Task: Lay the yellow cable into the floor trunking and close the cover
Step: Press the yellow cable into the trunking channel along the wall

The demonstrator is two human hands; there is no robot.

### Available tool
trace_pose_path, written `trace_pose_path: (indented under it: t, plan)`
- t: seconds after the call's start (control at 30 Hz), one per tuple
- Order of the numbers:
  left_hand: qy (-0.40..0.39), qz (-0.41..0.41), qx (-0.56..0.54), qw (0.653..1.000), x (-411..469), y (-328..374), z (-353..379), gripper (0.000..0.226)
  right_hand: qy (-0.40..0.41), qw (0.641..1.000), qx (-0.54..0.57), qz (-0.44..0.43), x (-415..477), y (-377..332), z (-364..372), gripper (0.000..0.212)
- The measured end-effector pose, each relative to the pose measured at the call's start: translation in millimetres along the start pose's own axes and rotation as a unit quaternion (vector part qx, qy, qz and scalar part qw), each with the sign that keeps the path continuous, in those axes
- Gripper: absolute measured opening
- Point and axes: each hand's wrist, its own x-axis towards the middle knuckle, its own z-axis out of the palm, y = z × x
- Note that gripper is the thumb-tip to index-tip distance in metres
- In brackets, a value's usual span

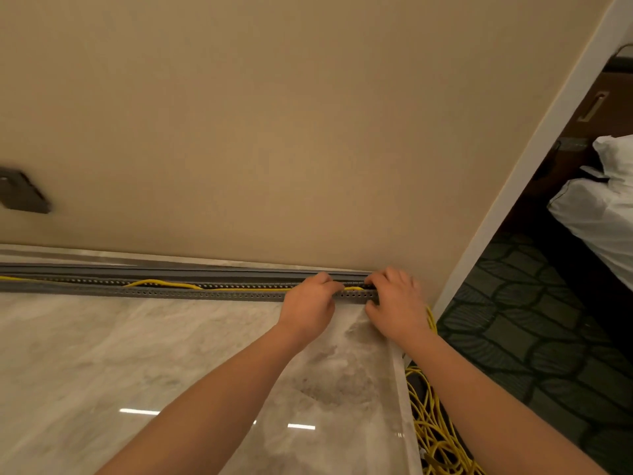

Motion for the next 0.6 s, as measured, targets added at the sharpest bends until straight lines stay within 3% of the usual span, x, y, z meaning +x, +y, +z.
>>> trace_pose_path:
  t: [0.6]
  plan:
    - [0.036,-0.146,0.051,0.987,-98.8,-146.4,-90.1,0.044,-0.043,0.989,0.071,-0.125,26.4,-195.2,9.5,0.046]
